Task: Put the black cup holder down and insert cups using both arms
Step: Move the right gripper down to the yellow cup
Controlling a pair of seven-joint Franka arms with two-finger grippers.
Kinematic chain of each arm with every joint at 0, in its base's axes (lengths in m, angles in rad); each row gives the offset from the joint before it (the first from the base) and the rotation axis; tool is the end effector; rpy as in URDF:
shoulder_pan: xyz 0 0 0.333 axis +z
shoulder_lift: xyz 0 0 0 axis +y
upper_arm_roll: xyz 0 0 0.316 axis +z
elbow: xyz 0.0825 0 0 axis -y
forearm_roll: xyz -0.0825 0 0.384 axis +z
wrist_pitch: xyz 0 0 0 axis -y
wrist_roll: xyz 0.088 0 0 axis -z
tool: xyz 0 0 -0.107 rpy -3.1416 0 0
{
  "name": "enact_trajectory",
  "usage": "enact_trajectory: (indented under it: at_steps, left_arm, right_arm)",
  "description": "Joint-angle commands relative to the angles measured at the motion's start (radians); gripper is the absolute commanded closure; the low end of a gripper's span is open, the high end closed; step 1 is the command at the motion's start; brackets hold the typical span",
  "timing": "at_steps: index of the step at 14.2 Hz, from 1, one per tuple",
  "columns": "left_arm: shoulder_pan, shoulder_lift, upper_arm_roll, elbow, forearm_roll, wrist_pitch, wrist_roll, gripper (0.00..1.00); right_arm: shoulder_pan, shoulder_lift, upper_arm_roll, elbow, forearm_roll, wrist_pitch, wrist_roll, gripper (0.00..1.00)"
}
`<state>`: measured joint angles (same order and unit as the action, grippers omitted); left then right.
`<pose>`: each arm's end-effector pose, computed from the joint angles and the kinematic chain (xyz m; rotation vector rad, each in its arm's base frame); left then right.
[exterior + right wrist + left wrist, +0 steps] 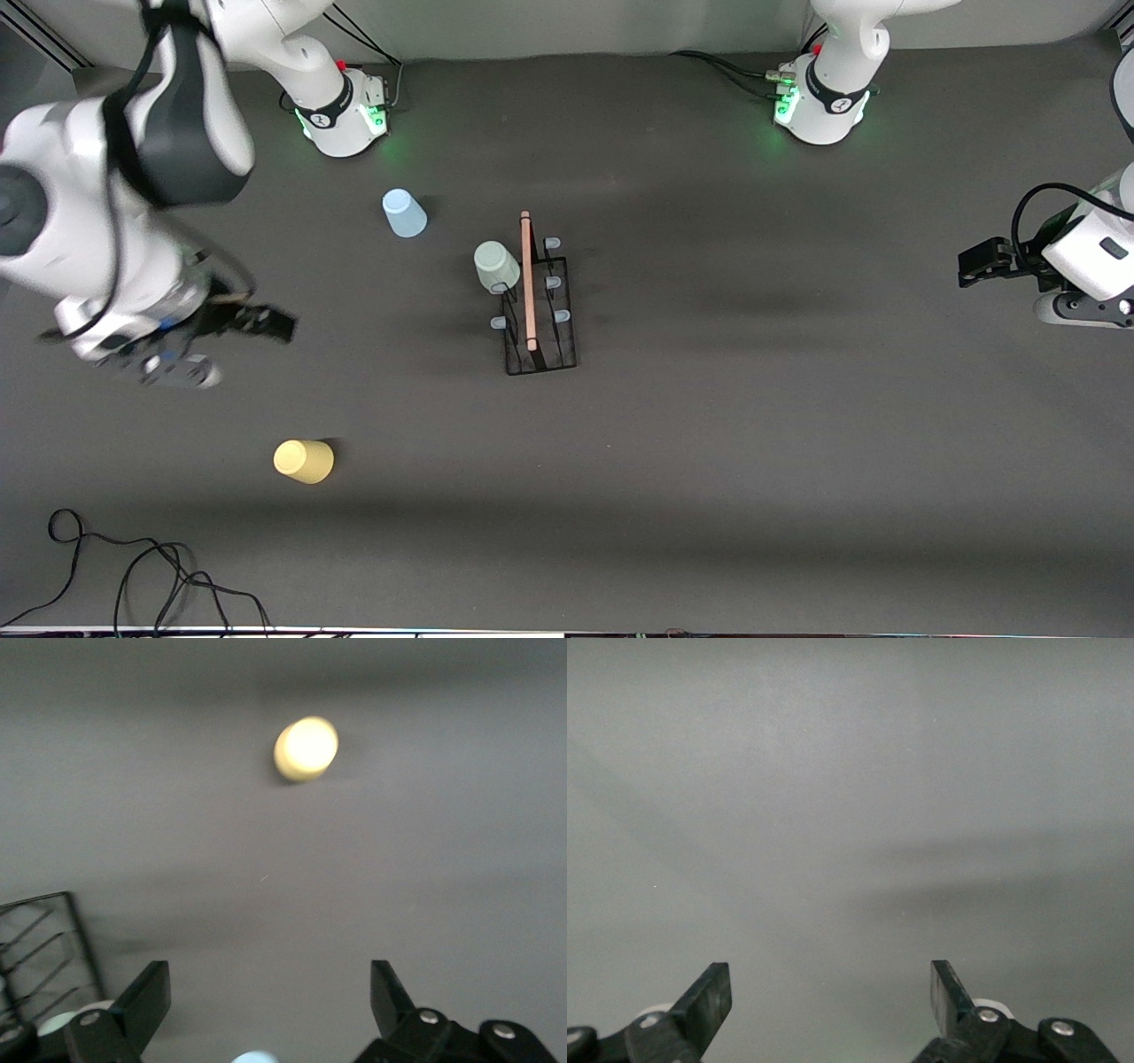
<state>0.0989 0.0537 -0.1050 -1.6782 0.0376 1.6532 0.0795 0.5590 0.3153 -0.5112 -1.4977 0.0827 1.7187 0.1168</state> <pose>0.5709 0.0016 0.5506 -3.1072 0.1403 0.1237 0.6366 0.0779 0.5027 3.0634 -0.1018 -0.0737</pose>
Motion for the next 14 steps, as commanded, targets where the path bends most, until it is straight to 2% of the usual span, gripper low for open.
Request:
enact_trajectory:
  at_steps: [1, 3, 9, 14]
  left_arm:
    - [0.001, -0.005, -0.001, 0.005, 0.005, -0.004, 0.013, 0.0]
    - [0.001, -0.005, -0.001, 0.005, 0.004, -0.004, 0.013, 0.0]
    - [0.001, -0.005, -0.001, 0.005, 0.004, -0.004, 0.013, 0.0]
    - [0.001, -0.005, -0.001, 0.005, 0.005, -0.004, 0.013, 0.0]
  right_arm:
    - [-0.102, 0.172, -0.001, 0.178, 0.099, 0.008, -0.228, 0.0]
    - [-0.143, 0.244, 0.005, 0.223, 0.141, 0.038, -0.275, 0.0]
    - [-0.153, 0.43, 0.005, 0.162, 0.324, 0.295, -0.361, 0.0]
    - [-0.149, 0.464, 0.008, 0.048, 0.33, 0.462, -0.384, 0.0]
